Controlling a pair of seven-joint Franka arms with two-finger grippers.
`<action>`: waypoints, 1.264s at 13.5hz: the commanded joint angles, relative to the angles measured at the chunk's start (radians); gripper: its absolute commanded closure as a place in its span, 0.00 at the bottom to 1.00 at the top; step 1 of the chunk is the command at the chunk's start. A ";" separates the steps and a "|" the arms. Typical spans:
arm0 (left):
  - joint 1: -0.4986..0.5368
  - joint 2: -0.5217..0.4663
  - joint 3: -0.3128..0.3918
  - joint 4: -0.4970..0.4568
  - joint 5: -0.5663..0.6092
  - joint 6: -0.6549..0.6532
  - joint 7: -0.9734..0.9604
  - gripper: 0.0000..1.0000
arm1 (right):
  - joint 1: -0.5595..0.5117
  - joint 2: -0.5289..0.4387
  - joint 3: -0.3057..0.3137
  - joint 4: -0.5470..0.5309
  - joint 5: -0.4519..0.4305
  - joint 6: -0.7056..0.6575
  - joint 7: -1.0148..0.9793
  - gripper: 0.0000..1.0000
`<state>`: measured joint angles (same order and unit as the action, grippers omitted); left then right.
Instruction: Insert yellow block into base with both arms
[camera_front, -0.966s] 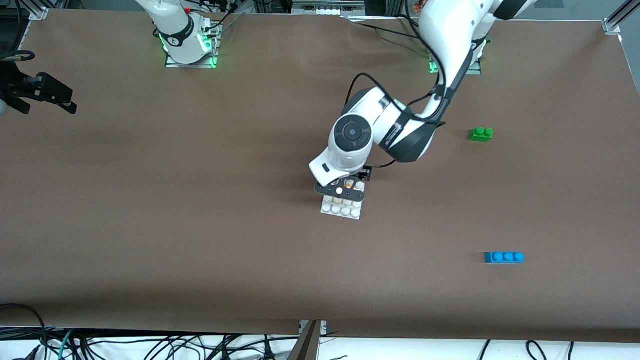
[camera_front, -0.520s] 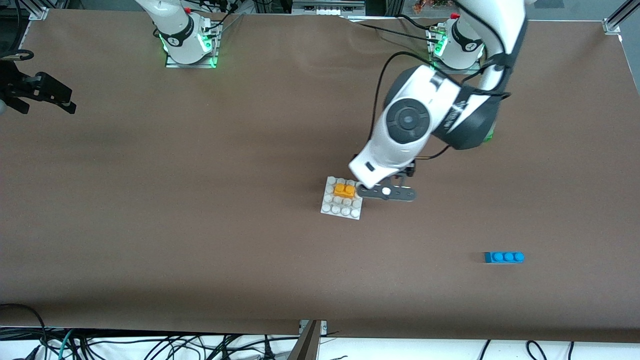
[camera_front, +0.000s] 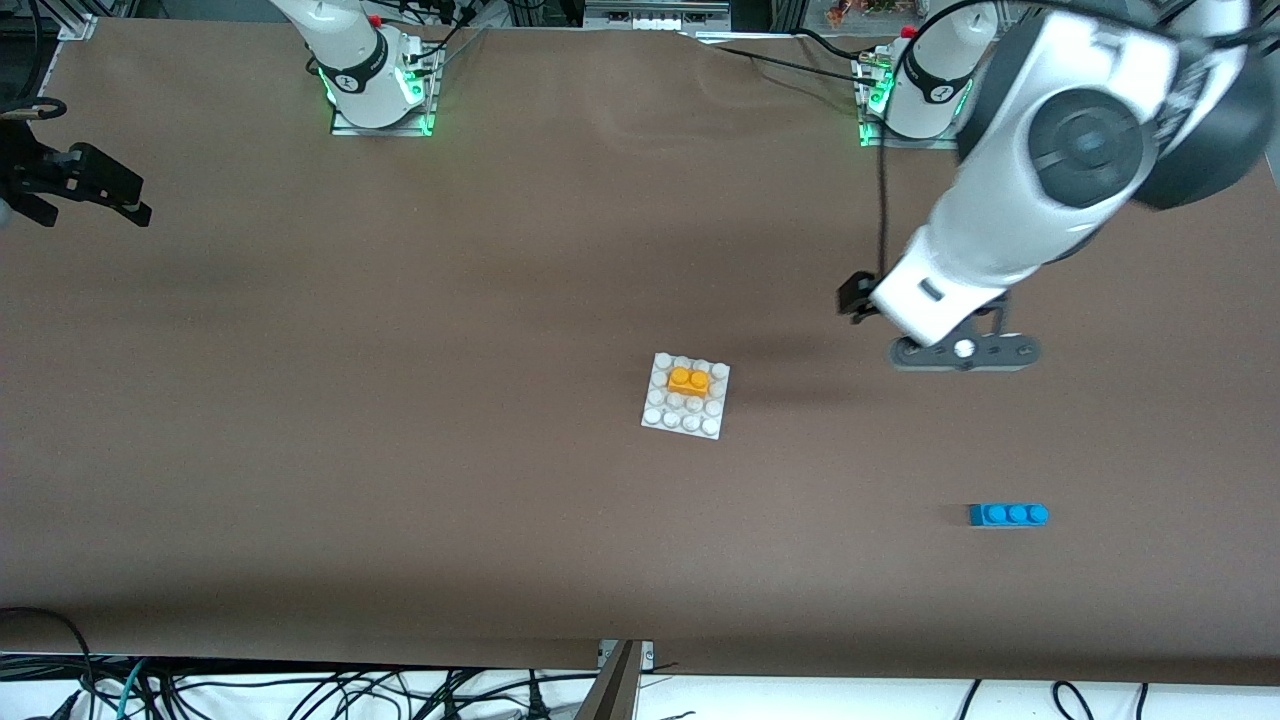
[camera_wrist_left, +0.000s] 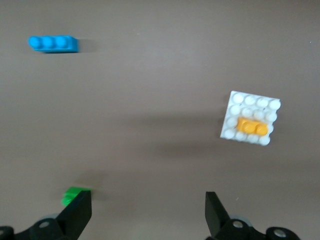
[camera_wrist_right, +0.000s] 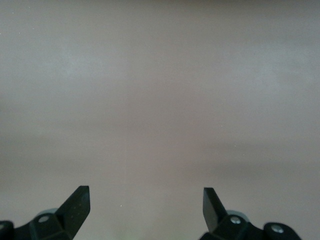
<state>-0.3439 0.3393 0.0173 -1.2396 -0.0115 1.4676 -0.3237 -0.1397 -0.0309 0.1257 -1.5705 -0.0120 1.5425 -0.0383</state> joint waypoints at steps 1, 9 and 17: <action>0.072 -0.104 0.000 -0.063 -0.062 -0.024 0.107 0.00 | -0.001 0.002 -0.003 0.023 0.006 -0.021 -0.011 0.00; 0.368 -0.344 -0.126 -0.452 -0.044 0.174 0.280 0.00 | -0.003 -0.001 -0.011 0.055 0.006 -0.050 -0.005 0.00; 0.326 -0.341 -0.123 -0.437 0.054 0.155 0.253 0.00 | -0.003 0.002 -0.018 0.055 0.006 -0.055 -0.005 0.00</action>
<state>-0.0155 0.0139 -0.1054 -1.6588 0.0245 1.6144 -0.0759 -0.1401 -0.0323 0.1055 -1.5313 -0.0120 1.5056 -0.0382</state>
